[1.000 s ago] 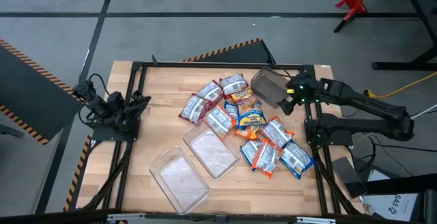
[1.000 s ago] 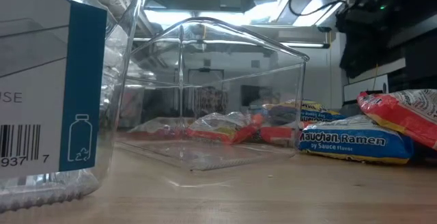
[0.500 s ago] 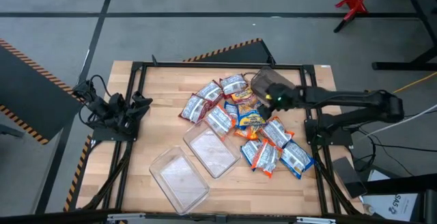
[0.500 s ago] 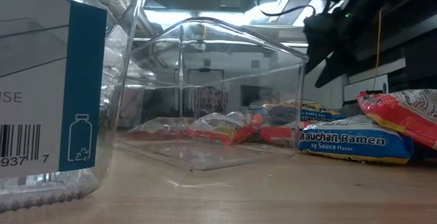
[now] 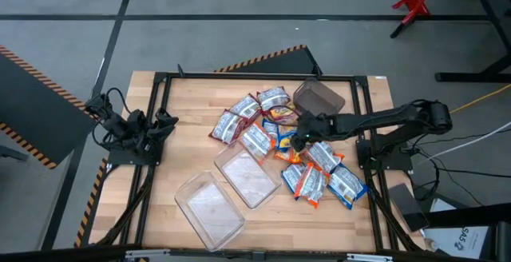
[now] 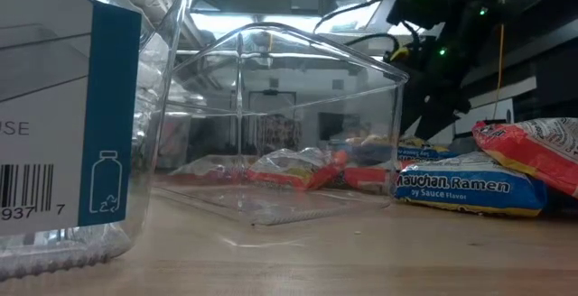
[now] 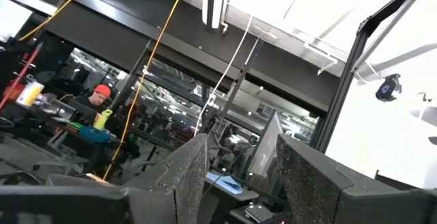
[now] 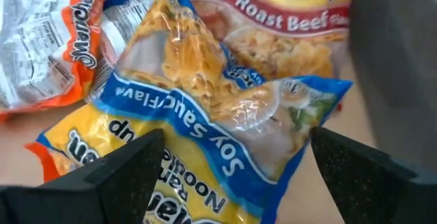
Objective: Sort Maruchan noodles
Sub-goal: Put the blue noodle pack into the black bin, then put the orange noodle pack into the top transparent bin
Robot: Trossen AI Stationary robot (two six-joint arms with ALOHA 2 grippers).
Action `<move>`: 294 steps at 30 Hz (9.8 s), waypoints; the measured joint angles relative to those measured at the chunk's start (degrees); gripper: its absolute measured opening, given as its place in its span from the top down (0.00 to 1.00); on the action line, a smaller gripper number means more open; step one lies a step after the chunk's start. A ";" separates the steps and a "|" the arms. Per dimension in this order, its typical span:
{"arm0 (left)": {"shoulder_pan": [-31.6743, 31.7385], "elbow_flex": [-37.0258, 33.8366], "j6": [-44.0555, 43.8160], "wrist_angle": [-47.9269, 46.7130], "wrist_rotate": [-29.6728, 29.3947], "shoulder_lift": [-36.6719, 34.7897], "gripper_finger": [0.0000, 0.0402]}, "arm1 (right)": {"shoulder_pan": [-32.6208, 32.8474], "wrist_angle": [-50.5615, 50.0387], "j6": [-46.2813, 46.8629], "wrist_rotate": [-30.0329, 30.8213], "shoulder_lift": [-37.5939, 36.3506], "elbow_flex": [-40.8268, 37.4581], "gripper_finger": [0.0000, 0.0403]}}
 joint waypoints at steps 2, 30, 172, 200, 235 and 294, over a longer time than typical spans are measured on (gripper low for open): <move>0.00 0.00 0.00 -0.01 0.05 -0.01 0.57 | 0.02 0.35 1.82 0.00 1.16 0.00 0.12; 0.00 0.00 -0.02 0.01 -0.39 -0.01 0.57 | -1.07 -15.91 3.68 4.54 1.50 16.30 1.00; 0.00 0.02 -2.64 -4.75 -9.41 0.01 0.57 | -17.52 -41.55 -1.82 27.12 12.58 21.97 1.00; 0.00 0.02 -2.54 -4.75 -9.50 0.01 0.57 | -17.32 -22.28 -14.85 17.56 12.46 17.29 0.51; 0.00 0.02 -4.03 -6.06 -11.04 -0.01 0.57 | -19.65 -15.08 -12.27 13.00 9.56 12.41 0.45; 0.00 0.02 -4.44 -6.04 -11.31 -0.01 0.57 | 13.35 -8.20 -12.73 -27.54 -9.95 -4.22 0.06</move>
